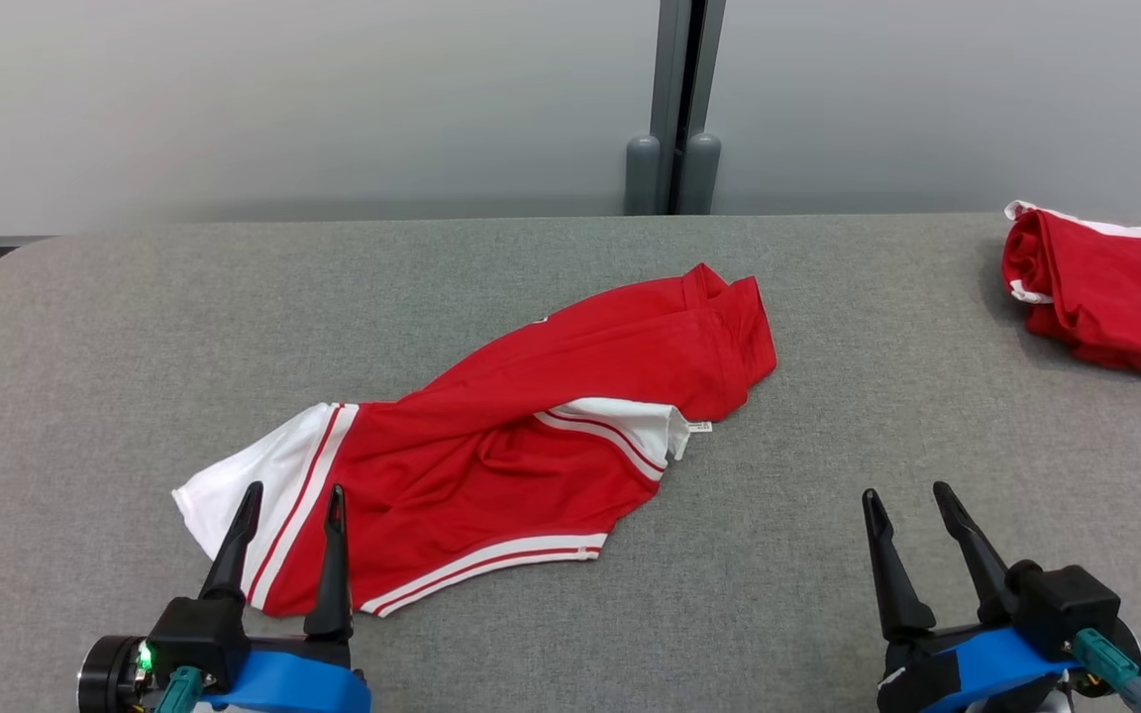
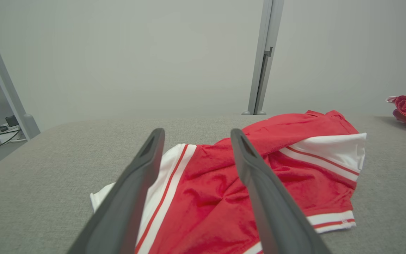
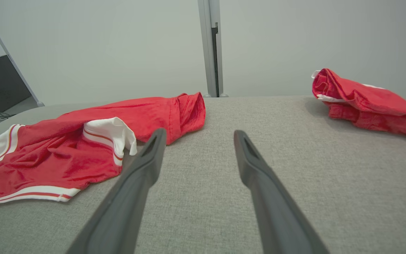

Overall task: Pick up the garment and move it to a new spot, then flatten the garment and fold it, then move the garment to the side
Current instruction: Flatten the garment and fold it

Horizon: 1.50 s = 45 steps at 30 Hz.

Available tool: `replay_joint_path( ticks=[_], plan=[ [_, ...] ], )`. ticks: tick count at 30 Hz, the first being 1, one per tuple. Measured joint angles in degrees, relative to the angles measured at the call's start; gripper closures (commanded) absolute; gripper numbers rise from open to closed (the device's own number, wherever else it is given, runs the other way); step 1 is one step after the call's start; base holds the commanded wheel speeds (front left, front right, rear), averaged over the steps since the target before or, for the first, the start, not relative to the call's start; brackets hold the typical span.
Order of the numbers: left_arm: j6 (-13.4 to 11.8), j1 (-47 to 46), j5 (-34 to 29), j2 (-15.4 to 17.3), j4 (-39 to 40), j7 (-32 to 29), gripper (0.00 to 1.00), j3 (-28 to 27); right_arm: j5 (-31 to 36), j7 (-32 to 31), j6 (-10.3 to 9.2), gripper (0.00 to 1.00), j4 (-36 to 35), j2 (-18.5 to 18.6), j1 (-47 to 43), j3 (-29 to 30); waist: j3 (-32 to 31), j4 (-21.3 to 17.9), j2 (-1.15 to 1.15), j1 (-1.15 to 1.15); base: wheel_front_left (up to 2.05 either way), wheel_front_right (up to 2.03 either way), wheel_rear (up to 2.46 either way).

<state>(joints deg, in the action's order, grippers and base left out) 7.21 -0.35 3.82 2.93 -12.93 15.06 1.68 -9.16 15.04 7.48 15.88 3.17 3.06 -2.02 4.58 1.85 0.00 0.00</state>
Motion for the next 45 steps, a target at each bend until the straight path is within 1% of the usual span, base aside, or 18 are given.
replay_joint_path(
  ticks=[3,6,12,17,24,26,31,32,33,44,45],
  plan=[
    [0.00,-1.09,-0.44,0.02,-0.21,0.00,0.00,0.88,-0.05,0.00,0.00,0.00,-0.03,-0.07,0.22,-0.36,0.62,-0.57,0.00,0.00,0.00,0.00,0.00],
    [0.13,-2.69,-0.81,0.01,-0.57,0.00,0.00,3.15,-0.07,0.00,0.00,0.00,-0.07,-0.12,0.59,-0.59,1.36,-1.33,0.00,0.00,0.00,0.00,0.00],
    [0.19,-7.64,-0.89,-0.01,-3.42,0.00,0.00,11.46,-0.05,0.00,0.01,0.00,-0.26,-0.21,1.59,-1.16,3.11,-3.45,0.01,0.00,0.00,0.00,0.00],
    [0.20,-12.67,-0.87,0.08,-7.80,0.00,0.00,17.38,-0.03,0.00,0.00,0.00,-0.48,-0.25,2.70,-1.40,4.76,-5.78,0.01,0.00,0.00,0.00,0.00],
    [0.22,-18.18,0.02,1.43,-16.16,0.00,0.00,24.60,-0.08,0.00,0.01,0.00,-0.73,-0.30,3.80,-1.54,7.03,-9.18,0.01,0.00,0.00,0.00,0.00],
    [0.22,-18.82,0.33,1.65,-17.29,0.00,0.00,25.29,-0.19,0.00,0.01,0.00,-0.79,-0.30,3.84,-1.53,7.37,-9.65,0.01,0.01,0.00,0.00,0.00],
    [0.22,-22.25,1.27,2.37,-23.05,0.00,0.00,28.67,-0.58,0.00,0.01,0.00,-0.99,-0.30,4.69,-1.54,8.99,-11.51,0.01,0.01,0.00,0.00,0.00],
    [0.22,-23.48,1.34,2.46,-25.73,0.00,0.00,29.70,-0.70,0.00,0.00,0.00,-1.12,-0.30,4.93,-1.49,9.48,-12.04,0.01,0.01,0.00,0.00,0.00],
    [0.22,-23.48,1.34,2.46,-25.73,0.00,0.00,29.70,-0.70,0.00,0.00,0.00,-1.12,-0.30,4.93,-1.49,9.48,-12.04,0.01,0.01,0.00,0.00,0.00],
    [0.22,-28.03,2.26,2.97,-37.31,0.20,0.00,32.43,-1.08,0.00,0.01,0.00,-0.91,-0.30,5.63,-1.41,10.23,-13.38,0.01,0.00,0.00,0.00,0.00],
    [0.22,-28.33,2.52,2.80,-38.29,0.21,0.17,32.57,-1.08,0.00,0.00,0.00,-0.82,-0.30,5.62,-1.42,10.18,-13.39,0.01,0.00,0.00,0.00,0.00]
  ],
)
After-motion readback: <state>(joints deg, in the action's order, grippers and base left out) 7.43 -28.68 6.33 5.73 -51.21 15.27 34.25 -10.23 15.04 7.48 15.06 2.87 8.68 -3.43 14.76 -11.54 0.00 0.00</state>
